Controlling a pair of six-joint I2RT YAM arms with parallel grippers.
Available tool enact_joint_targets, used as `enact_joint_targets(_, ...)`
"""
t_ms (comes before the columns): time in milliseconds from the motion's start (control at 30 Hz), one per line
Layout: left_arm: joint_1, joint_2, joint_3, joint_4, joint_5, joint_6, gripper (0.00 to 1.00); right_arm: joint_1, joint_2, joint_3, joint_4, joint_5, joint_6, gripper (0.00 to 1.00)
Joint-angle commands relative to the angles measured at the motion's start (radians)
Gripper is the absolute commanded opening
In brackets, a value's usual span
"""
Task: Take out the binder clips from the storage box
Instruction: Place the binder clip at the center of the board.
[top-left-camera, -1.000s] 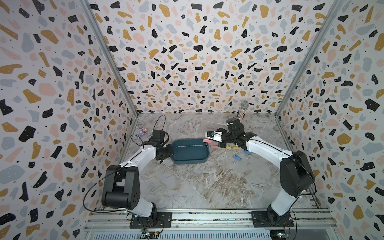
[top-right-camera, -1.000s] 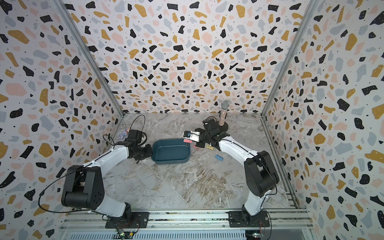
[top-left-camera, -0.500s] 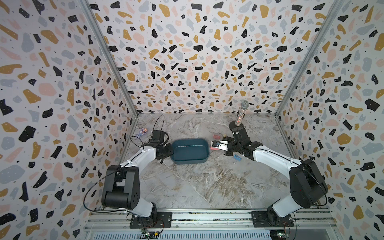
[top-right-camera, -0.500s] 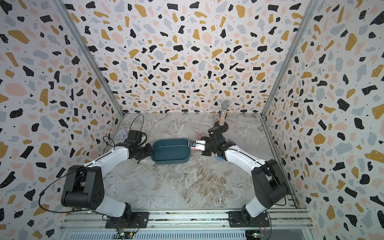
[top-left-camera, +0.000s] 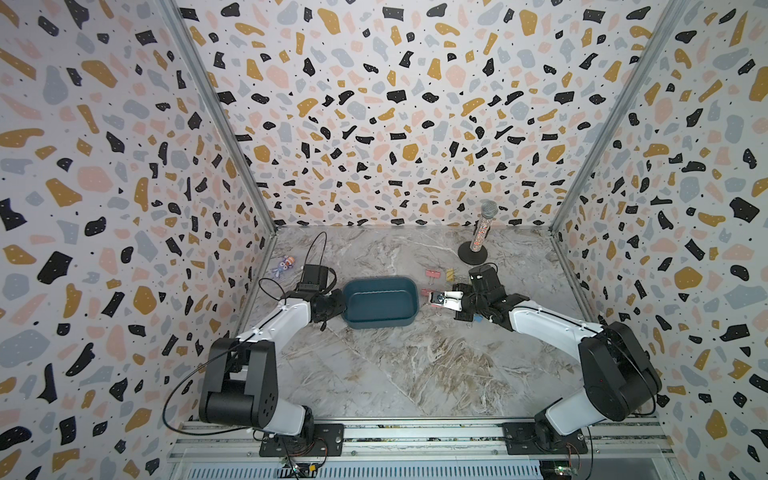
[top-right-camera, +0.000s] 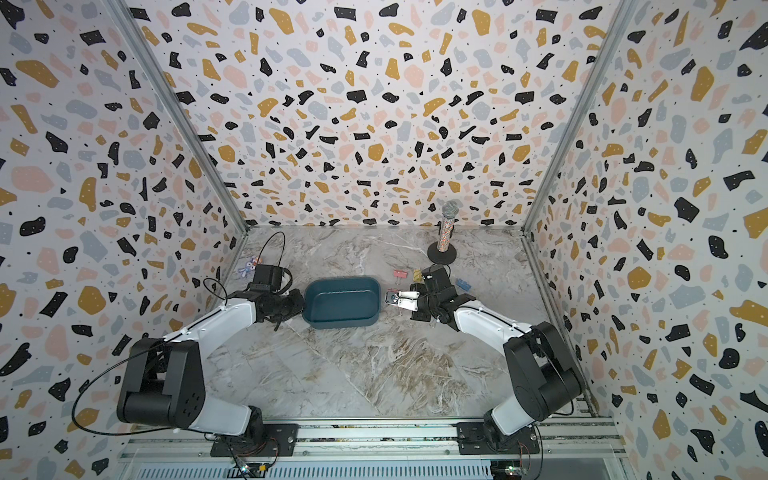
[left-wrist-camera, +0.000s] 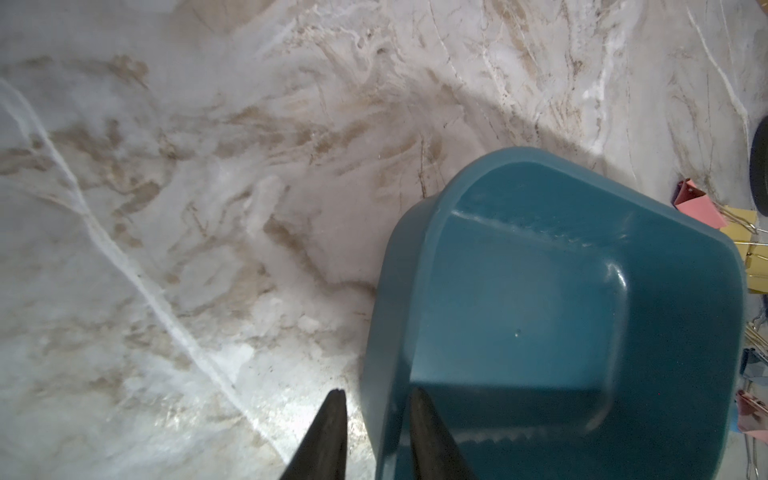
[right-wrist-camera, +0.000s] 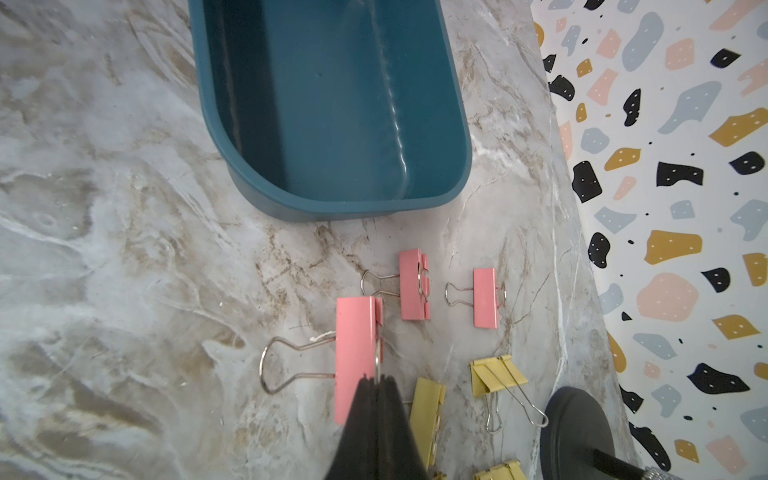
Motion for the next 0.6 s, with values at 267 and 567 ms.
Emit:
enact_joint_targets(267, -0.002, -0.045, -0.019, 0.035, -0.013, -0.011, 0.3, -0.01, 0.001, -0.067, 0.093, 0.065, 0.007, 0.0)
enact_joint_targets(567, -0.002, -0.061, -0.016, 0.034, -0.016, -0.011, 0.3, -0.01, 0.018, -0.117, 0.175, 0.107, 0.019, 0.0)
